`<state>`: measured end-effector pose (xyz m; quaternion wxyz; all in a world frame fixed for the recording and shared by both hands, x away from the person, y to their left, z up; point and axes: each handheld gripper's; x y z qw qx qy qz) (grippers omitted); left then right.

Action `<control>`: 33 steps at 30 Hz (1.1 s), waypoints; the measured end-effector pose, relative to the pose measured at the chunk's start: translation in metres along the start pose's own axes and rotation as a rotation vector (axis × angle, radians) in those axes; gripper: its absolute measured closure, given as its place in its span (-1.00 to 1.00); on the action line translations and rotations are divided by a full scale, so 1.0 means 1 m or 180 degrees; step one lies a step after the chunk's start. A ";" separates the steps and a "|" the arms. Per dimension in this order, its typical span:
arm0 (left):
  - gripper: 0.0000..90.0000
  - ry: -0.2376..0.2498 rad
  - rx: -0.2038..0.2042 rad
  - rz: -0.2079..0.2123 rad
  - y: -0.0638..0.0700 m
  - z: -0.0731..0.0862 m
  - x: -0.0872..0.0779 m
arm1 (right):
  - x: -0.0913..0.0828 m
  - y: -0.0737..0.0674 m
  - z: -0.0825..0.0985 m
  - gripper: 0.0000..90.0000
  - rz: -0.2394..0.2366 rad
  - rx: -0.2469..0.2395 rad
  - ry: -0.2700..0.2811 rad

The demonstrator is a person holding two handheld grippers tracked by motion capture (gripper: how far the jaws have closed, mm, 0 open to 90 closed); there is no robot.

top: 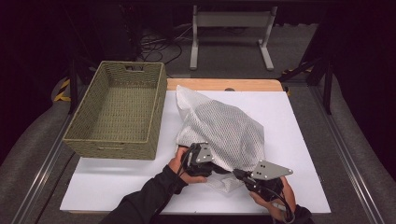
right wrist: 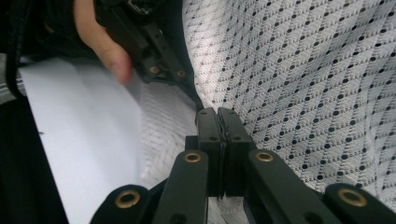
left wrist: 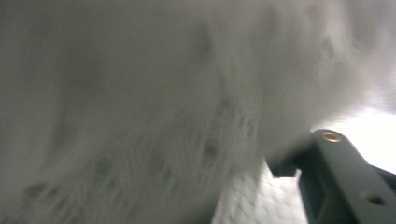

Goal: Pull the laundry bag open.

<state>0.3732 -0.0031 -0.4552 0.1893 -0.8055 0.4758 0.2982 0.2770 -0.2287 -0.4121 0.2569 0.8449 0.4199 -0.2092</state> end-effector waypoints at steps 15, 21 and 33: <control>0.74 0.0510 -0.0438 -0.0723 -0.018 -0.019 0.003 | -0.014 -0.009 -0.011 0.99 -0.0245 -0.0036 0.0182; 0.72 0.0646 -0.0857 -0.0589 -0.036 -0.010 0.010 | -0.005 -0.009 -0.003 0.99 -0.0133 -0.0117 -0.0029; 0.34 0.0451 -0.0652 -0.0030 -0.033 0.028 -0.063 | -0.017 0.005 0.003 0.99 0.0084 0.0011 -0.0015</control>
Point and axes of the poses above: each handheld gripper's, and its own axes: x roughly forward along the jaws, z roughly out of its underside, y roughly to its right, and after that the axes turned 11 degrees about -x, right-handed
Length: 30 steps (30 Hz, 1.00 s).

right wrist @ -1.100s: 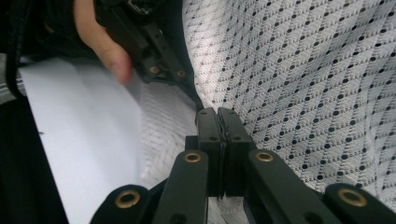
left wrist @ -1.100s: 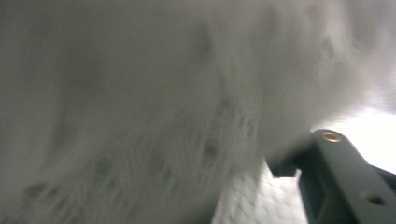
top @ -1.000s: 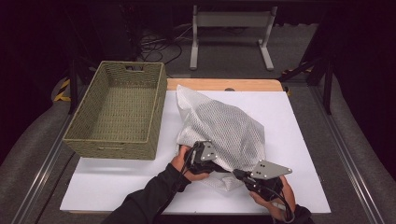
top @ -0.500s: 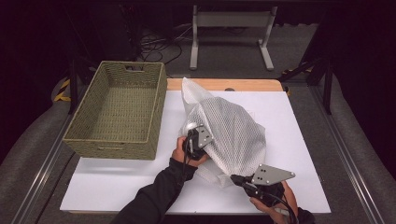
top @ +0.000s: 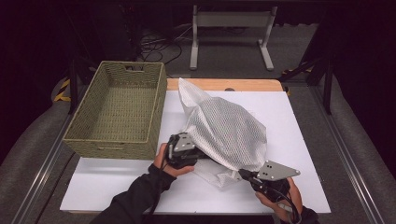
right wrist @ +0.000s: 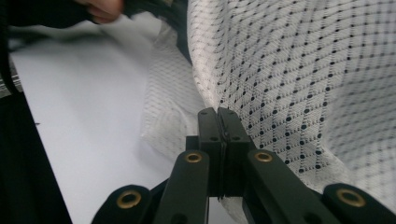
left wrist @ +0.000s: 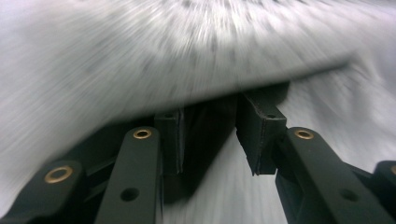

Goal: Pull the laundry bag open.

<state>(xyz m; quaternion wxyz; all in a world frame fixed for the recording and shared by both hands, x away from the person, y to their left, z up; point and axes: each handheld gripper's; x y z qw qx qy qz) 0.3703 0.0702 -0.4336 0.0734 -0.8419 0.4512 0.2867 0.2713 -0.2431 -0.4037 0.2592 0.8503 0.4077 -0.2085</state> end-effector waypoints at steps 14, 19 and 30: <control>-0.19 -0.0257 -0.0279 -0.0526 -0.019 0.029 -0.017 | -0.022 0.019 0.004 0.99 0.0234 0.0107 0.0088; -0.14 -0.0361 -0.0195 -0.0649 -0.016 0.030 -0.012 | -0.023 0.021 0.006 0.99 0.0236 0.0129 0.0084; 0.32 -0.0493 -0.0572 -0.0496 -0.027 0.039 -0.010 | -0.025 0.021 0.006 0.99 0.0208 0.0158 0.0148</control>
Point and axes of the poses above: each handheld gripper's, and its own axes: x roughly forward along the jaws, z roughly out of its underside, y roughly to its right, and after that the axes turned 11 degrees about -x, right-handed
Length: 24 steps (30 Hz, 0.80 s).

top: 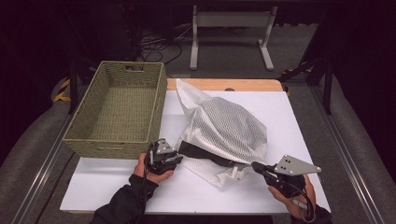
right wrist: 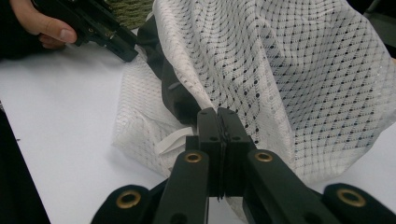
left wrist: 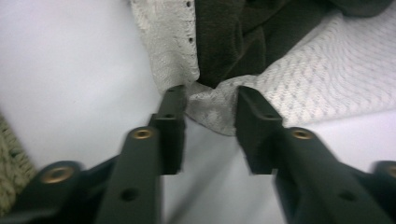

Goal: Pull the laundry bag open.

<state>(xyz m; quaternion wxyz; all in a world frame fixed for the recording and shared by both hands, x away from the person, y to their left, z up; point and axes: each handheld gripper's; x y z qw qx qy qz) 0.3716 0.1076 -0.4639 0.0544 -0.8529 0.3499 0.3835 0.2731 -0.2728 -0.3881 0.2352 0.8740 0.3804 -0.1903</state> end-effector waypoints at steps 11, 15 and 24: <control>0.42 0.0012 0.0079 0.0074 0.006 -0.006 0.008 | 0.018 -0.009 -0.005 0.98 -0.0260 -0.0082 0.0037; 0.95 -0.0036 0.0045 0.0173 0.000 -0.002 -0.001 | 0.026 -0.017 -0.006 0.97 -0.0389 -0.0139 0.0014; 0.97 0.0039 0.0216 0.0295 0.023 0.033 -0.056 | 0.032 -0.023 -0.015 0.97 -0.0356 -0.0202 0.0105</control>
Point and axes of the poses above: each handheld gripper's, and its own axes: x roughly forward along the jaws, z roughly out of its underside, y roughly to its right, and after that the axes turned 11 degrees about -x, right-handed
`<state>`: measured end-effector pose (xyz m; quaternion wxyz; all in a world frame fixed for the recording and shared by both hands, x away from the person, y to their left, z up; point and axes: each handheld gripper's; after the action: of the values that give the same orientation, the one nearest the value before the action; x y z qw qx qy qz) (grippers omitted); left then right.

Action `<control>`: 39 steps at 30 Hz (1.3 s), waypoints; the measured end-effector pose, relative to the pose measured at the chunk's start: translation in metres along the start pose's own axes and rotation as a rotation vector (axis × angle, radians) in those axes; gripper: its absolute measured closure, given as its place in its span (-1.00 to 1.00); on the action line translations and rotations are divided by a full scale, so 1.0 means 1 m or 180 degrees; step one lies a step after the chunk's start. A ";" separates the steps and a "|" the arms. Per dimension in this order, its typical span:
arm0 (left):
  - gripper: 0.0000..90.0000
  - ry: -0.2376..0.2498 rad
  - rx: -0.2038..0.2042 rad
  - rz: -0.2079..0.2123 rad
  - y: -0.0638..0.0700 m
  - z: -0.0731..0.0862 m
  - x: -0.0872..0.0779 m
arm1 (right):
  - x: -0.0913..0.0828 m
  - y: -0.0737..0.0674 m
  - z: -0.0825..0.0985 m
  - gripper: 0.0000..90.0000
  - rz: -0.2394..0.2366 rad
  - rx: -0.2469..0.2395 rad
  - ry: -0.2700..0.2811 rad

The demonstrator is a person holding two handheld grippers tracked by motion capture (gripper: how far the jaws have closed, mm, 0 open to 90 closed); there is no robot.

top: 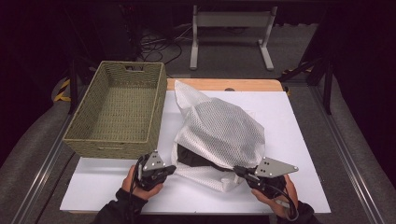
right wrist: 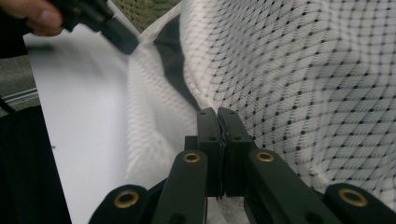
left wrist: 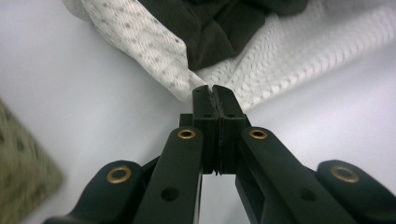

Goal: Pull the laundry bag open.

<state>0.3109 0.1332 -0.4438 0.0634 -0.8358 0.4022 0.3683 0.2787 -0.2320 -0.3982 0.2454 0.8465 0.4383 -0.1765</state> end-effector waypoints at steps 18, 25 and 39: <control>-0.05 0.0262 -0.0241 -0.0276 -0.012 -0.002 0.008 | 0.014 -0.021 -0.016 0.96 -0.0148 -0.0207 0.0021; 0.94 0.0325 -0.0116 -0.0319 -0.019 -0.013 0.001 | 0.013 -0.020 -0.011 0.97 -0.0138 -0.0180 -0.0026; 0.64 0.0150 0.0004 -0.0255 -0.015 0.027 -0.032 | 0.006 -0.015 -0.022 0.98 0.0089 -0.0094 0.0196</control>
<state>0.2932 0.1739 -0.4450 0.0691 -0.8596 0.3700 0.3454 0.2716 -0.2084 -0.3870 0.2467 0.8538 0.4363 -0.1405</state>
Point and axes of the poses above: each handheld gripper's, and its own axes: x roughly forward along the jaws, z roughly out of its underside, y roughly to its right, and after that the axes turned 11 degrees about -x, right-handed
